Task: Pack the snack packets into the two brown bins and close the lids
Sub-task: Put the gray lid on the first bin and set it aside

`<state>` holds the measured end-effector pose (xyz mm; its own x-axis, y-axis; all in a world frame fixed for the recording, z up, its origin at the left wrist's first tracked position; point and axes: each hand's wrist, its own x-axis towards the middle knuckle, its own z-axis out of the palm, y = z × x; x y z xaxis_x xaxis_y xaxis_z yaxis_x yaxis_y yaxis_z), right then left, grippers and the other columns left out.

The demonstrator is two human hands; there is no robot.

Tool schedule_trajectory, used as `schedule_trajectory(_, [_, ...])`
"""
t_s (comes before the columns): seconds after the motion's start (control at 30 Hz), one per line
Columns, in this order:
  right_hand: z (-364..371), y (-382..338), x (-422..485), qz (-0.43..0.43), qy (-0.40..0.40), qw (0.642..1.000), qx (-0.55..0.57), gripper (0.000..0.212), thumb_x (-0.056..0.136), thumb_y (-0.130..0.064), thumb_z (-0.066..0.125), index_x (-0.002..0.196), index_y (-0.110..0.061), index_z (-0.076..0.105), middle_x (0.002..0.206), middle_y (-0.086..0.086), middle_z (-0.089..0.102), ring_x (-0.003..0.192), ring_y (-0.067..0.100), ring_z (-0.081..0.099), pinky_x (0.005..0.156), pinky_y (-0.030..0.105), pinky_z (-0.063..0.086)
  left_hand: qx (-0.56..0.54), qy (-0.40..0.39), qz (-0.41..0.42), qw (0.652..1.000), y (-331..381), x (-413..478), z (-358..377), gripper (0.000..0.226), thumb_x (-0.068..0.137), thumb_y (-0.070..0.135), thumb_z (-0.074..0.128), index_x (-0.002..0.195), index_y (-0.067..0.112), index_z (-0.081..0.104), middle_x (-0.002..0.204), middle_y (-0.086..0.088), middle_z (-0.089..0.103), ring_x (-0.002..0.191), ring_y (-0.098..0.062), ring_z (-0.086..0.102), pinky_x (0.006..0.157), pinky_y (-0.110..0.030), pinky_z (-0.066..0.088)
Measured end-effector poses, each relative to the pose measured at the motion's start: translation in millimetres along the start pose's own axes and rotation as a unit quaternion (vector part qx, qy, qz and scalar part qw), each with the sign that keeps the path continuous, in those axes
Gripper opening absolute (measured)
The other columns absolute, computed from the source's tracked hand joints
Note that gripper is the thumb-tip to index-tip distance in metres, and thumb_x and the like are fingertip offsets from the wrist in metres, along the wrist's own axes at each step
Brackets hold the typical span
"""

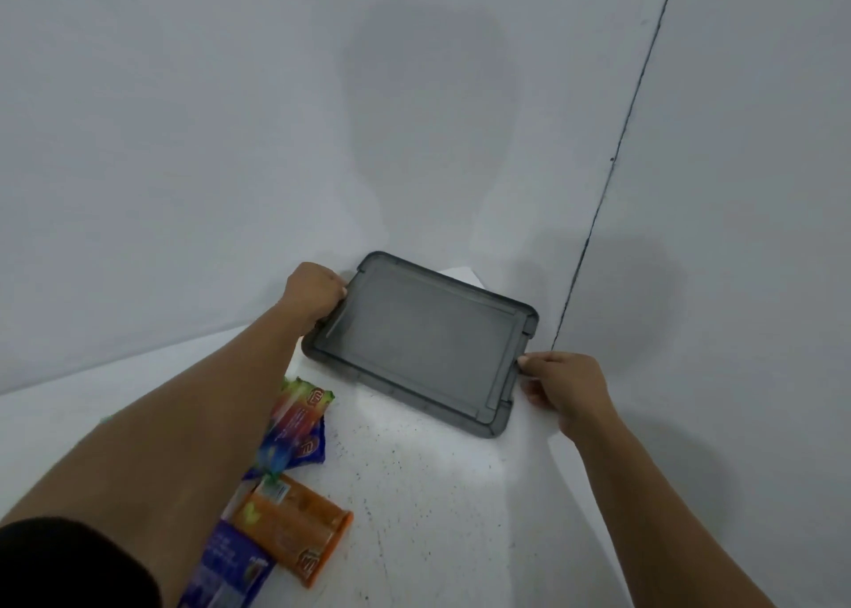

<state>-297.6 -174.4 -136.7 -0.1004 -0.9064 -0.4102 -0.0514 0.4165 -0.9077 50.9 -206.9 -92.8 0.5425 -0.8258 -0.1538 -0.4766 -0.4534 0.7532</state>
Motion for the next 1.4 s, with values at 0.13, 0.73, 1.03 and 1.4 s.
schedule_trajectory(0.13, [19.5, -10.6, -18.7, 0.010, -0.066, 0.997, 0.044, 0.012, 0.085, -0.005, 0.076, 0.093, 0.004, 0.074, 0.080, 0.017, 0.071, 0.064, 0.021, 0.065, 0.054, 0.025, 0.055, -0.005, -0.015, -0.002, 1.000, 0.4, -25.3, -60.8, 0.010, 0.086, -0.007, 0.068, 0.082, 0.000, 0.074, 0.075, -0.017, 0.064, 0.064, -0.029, 0.058, 0.066, -0.035, 0.052])
schedule_trajectory(0.73, [168.7, -50.6, -183.9, -0.060, -0.289, 0.951, 0.091, 0.014, 0.092, -0.007, 0.066, 0.100, 0.004, 0.070, 0.090, 0.017, 0.072, 0.073, 0.022, 0.062, 0.057, 0.028, 0.053, -0.107, 0.108, -0.035, 0.988, -125.8, -218.4, -327.1, 0.006, 0.089, -0.005, 0.068, 0.085, -0.003, 0.072, 0.068, -0.011, 0.066, 0.056, -0.018, 0.060, 0.049, -0.025, 0.054])
schedule_trajectory(1.03, [191.0, -17.6, -264.6, -0.076, -0.283, 0.954, 0.055, 0.018, 0.092, -0.010, 0.064, 0.096, 0.006, 0.070, 0.087, 0.022, 0.067, 0.074, 0.028, 0.061, 0.066, 0.037, 0.051, -0.224, 0.088, -0.018, 0.970, -202.7, -291.0, -370.2, 0.004, 0.090, 0.002, 0.069, 0.090, 0.000, 0.073, 0.085, -0.015, 0.066, 0.075, -0.024, 0.058, 0.068, -0.032, 0.051])
schedule_trajectory(1.4, [169.0, 4.8, -339.3, -0.082, -0.276, 0.955, 0.068, 0.017, 0.094, -0.005, 0.058, 0.099, -0.005, 0.074, 0.087, 0.007, 0.077, 0.072, 0.019, 0.071, 0.066, 0.033, 0.055, -0.338, 0.079, -0.004, 0.938, -249.3, -345.1, -369.6, 0.009, 0.092, 0.004, 0.067, 0.098, 0.005, 0.074, 0.080, -0.008, 0.066, 0.063, -0.018, 0.051, 0.066, -0.033, 0.044])
